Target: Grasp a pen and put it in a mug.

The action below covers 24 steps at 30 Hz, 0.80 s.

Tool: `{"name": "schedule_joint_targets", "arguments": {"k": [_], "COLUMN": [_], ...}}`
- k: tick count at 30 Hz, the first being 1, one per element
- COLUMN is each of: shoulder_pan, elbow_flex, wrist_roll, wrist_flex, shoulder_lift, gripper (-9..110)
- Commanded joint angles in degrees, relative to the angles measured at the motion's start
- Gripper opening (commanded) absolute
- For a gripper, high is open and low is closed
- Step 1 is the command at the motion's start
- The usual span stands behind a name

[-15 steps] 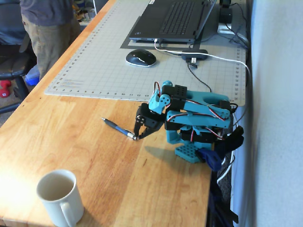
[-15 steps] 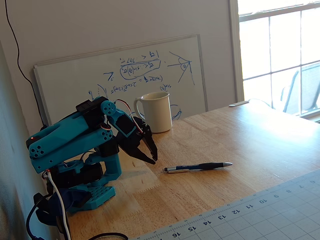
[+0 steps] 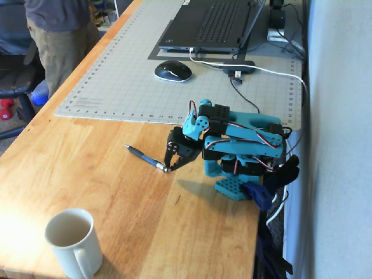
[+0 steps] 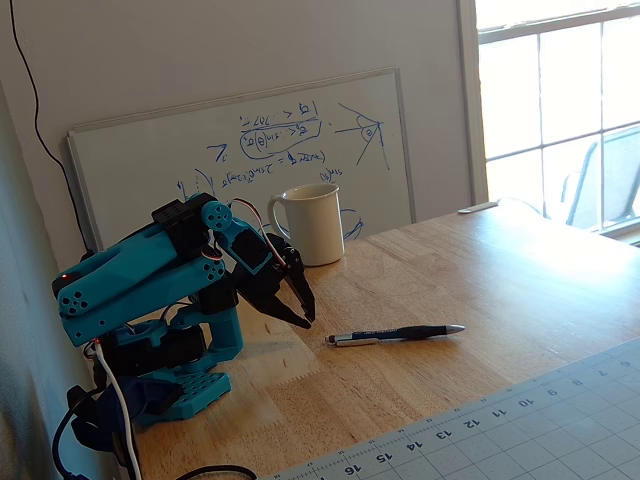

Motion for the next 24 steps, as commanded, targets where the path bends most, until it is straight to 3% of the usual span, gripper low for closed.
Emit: {"name": "schedule_joint_targets", "arguments": {"k": [1, 6, 11, 24], "shoulder_pan": [0.7, 1.5, 2.3, 4.2], "elbow_flex": [-1.5, -7.4, -16.9, -34.5], "wrist_roll": [0.5, 5.9, 21.9, 68.7], "wrist_flex": [-1.1, -1.2, -1.2, -1.3], "shoulder_lift": [1.5, -1.5, -12.0, -38.8], "gripper": [1, 1, 3, 33]}}
